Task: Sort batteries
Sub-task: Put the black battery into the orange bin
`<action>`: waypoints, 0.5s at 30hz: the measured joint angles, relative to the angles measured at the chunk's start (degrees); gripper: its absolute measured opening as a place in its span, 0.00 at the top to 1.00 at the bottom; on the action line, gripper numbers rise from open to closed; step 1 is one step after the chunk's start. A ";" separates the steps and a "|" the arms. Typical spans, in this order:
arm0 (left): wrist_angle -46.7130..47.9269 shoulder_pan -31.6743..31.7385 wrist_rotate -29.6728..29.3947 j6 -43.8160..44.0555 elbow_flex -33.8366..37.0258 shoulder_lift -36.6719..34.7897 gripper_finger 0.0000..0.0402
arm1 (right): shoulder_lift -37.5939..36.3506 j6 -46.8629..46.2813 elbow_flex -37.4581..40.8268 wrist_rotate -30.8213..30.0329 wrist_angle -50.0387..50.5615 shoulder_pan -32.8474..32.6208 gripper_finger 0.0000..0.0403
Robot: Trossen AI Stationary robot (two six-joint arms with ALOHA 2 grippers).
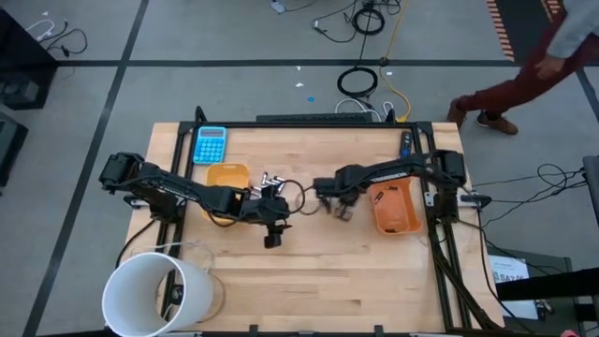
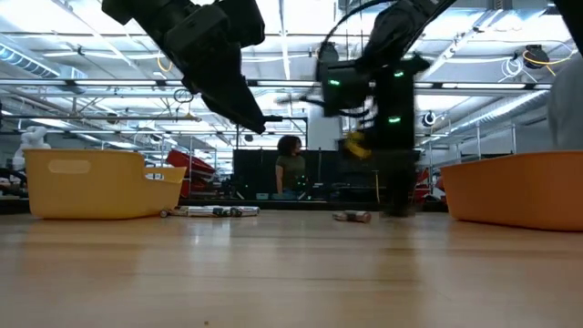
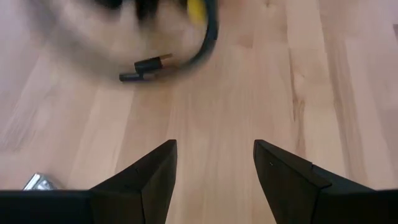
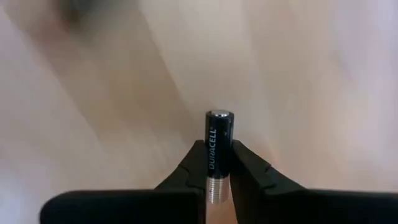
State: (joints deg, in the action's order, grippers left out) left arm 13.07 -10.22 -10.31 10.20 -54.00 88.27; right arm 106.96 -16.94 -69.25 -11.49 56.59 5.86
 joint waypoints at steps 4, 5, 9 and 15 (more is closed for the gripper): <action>1.82 0.59 -0.06 -0.62 0.00 0.00 0.44 | -11.52 -3.76 -0.29 -4.05 7.30 -2.78 0.94; 1.68 0.78 -0.27 -1.41 0.00 0.00 0.44 | -14.32 -5.46 0.65 -5.20 9.77 -3.91 0.94; 1.23 1.57 -0.46 -3.53 0.00 0.00 0.44 | -26.75 -13.98 4.69 -7.09 10.15 -9.04 0.94; 1.76 3.67 -0.59 -0.45 0.00 0.00 0.44 | -41.63 -30.16 17.23 -6.63 10.66 -16.95 0.93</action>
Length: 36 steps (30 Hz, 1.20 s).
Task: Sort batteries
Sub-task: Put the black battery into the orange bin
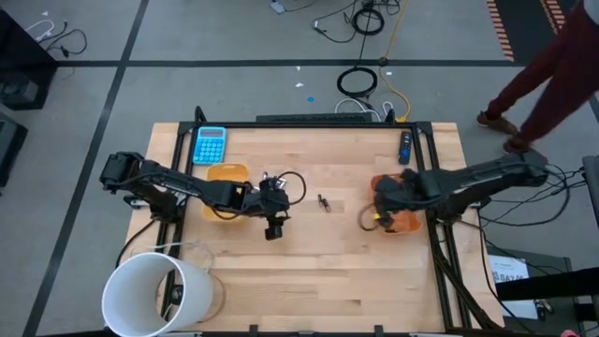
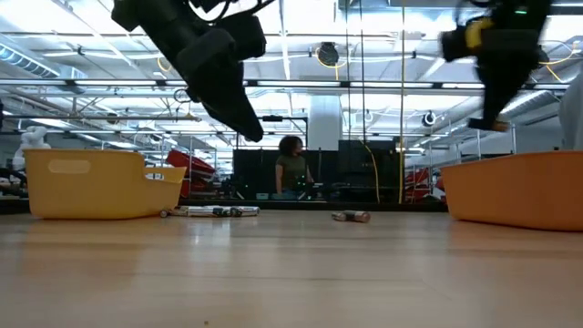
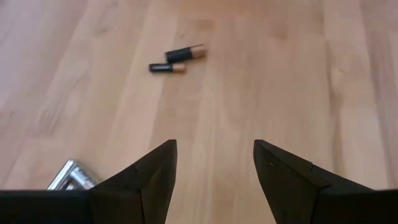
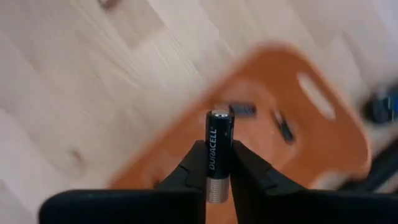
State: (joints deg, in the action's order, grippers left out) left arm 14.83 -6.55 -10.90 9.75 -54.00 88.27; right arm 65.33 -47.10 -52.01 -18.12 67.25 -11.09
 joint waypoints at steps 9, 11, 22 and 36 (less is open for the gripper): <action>3.12 4.83 1.38 0.40 0.00 0.00 0.44 | -7.24 -7.92 14.11 -0.13 -11.50 -5.23 0.66; 3.45 5.91 1.83 0.45 0.00 0.00 0.44 | -7.28 -7.88 14.31 -0.12 -11.73 -5.27 0.64; 4.87 11.85 6.01 -1.33 0.00 0.00 0.44 | -7.26 -4.62 9.98 -8.76 -13.42 -5.15 0.67; 5.14 19.10 8.00 -3.49 0.00 0.00 0.44 | 2.99 18.62 7.07 -17.60 -42.78 -2.76 0.67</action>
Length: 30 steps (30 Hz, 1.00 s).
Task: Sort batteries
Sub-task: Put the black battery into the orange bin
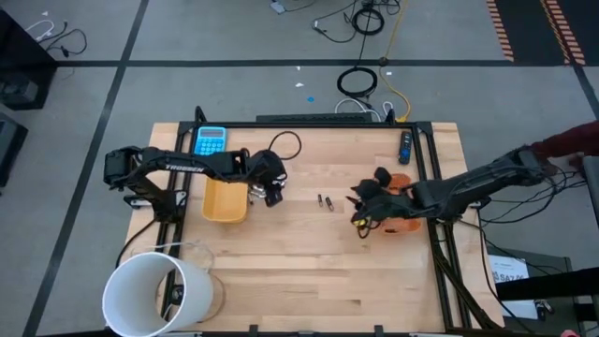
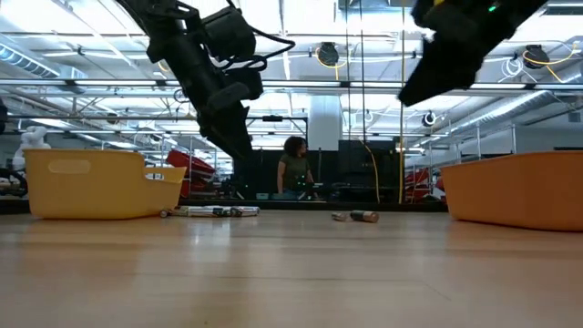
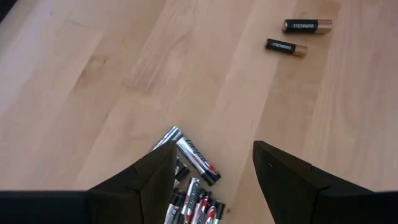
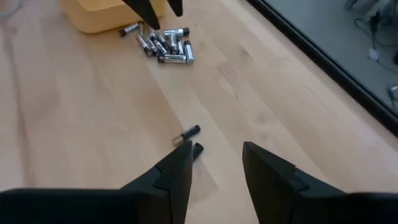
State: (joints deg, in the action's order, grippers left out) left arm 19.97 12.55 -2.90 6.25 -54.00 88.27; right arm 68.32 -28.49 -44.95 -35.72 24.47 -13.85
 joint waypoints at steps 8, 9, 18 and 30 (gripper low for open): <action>-2.79 0.22 -2.70 -2.58 -0.02 0.00 0.44 | 11.46 4.30 -0.01 4.72 -10.82 5.22 0.60; -3.11 0.22 -3.61 -2.84 -0.02 0.00 0.44 | 12.73 4.37 -0.27 4.96 -10.82 5.75 0.58; -7.84 0.22 -5.97 -5.59 -0.04 0.00 0.44 | 22.05 6.99 -7.21 9.39 -7.98 9.97 0.55; -8.56 -1.48 -9.48 -8.38 -0.04 0.00 0.44 | 30.91 0.51 -7.72 9.00 -9.78 11.12 0.55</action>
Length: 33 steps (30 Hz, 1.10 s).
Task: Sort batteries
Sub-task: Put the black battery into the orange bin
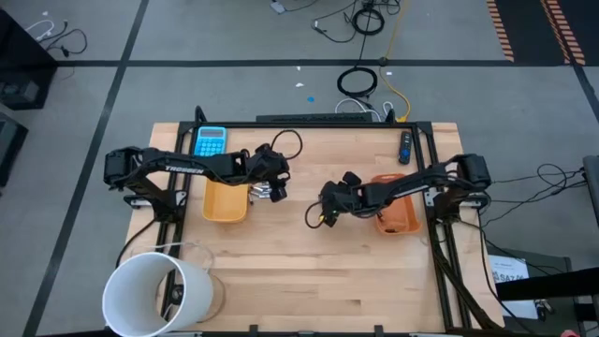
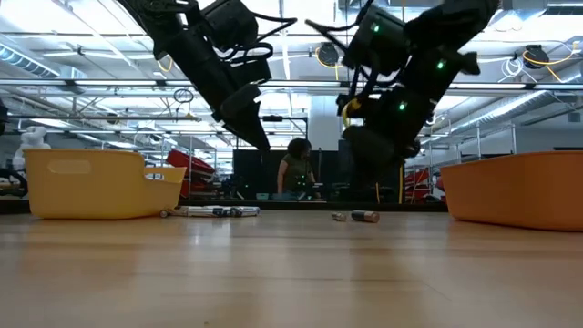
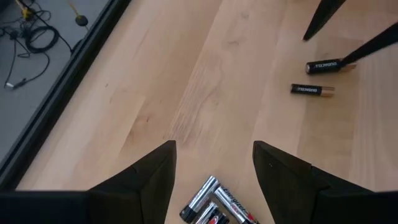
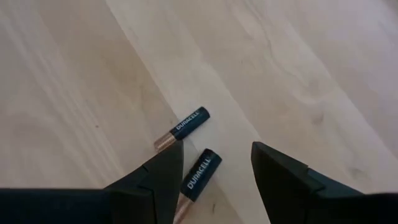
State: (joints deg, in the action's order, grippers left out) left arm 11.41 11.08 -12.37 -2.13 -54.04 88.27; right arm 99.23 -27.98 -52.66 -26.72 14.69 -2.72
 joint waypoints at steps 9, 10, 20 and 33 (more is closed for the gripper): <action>1.70 0.01 0.06 0.09 0.00 0.00 0.44 | 3.93 -5.31 0.00 3.89 0.68 0.01 0.55; 1.66 0.01 0.06 0.11 0.00 0.00 0.44 | 4.23 -6.18 0.00 4.76 0.56 0.10 0.55; 1.39 0.01 0.26 0.15 0.00 0.00 0.44 | 6.15 -5.17 -0.36 11.37 2.40 0.59 0.88; 1.43 0.01 0.33 0.03 0.00 0.02 0.44 | -8.28 0.21 -0.09 8.66 12.67 0.26 0.94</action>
State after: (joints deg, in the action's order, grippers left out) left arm 12.84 11.09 -12.04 -2.10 -54.04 88.29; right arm 90.94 -27.76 -52.75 -18.06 27.36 -2.46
